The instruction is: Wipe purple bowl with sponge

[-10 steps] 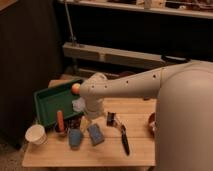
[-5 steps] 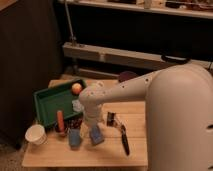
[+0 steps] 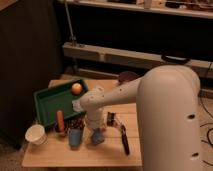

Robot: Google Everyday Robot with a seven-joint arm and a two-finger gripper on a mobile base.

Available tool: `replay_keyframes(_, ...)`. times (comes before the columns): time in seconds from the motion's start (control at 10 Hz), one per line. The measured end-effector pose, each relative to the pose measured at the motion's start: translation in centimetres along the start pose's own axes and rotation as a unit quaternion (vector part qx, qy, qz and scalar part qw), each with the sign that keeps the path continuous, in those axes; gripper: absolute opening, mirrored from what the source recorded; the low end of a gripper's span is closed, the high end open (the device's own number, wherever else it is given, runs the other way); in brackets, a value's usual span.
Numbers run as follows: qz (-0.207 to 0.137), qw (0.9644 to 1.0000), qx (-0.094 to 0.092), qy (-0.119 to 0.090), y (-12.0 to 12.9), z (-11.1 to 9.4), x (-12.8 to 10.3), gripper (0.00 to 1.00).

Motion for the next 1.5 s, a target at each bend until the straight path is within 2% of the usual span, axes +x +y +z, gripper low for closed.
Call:
replay_keyframes(0.1, -0.004, 1.0, -0.001, 0.003, 0.1, 0.3, -0.1, 0.7)
replay_keyframes(0.4, -0.007, 0.9999, -0.007, 0.011, 0.3, 0.5, -0.1, 0.4)
replay_keyframes(0.5, -0.006, 0.9999, -0.008, 0.01, 0.3, 0.4, -0.1, 0.32)
replay_keyframes(0.7, -0.006, 0.9999, -0.009, 0.008, 0.3, 0.2, -0.2, 0.09)
replay_keyframes(0.8, -0.006, 0.9999, -0.008, 0.007, 0.5, -0.2, -0.3, 0.03)
replay_keyframes(0.9, -0.005, 1.0, -0.005, 0.007, 0.6, -1.2, -0.3, 0.0)
replay_keyframes(1.1, 0.004, 1.0, 0.004, 0.001, 0.1, -5.4, -0.1, 0.0)
replay_keyframes(1.5, 0.012, 0.9992, 0.032, -0.021, -3.1, -15.1, -1.1, 0.0)
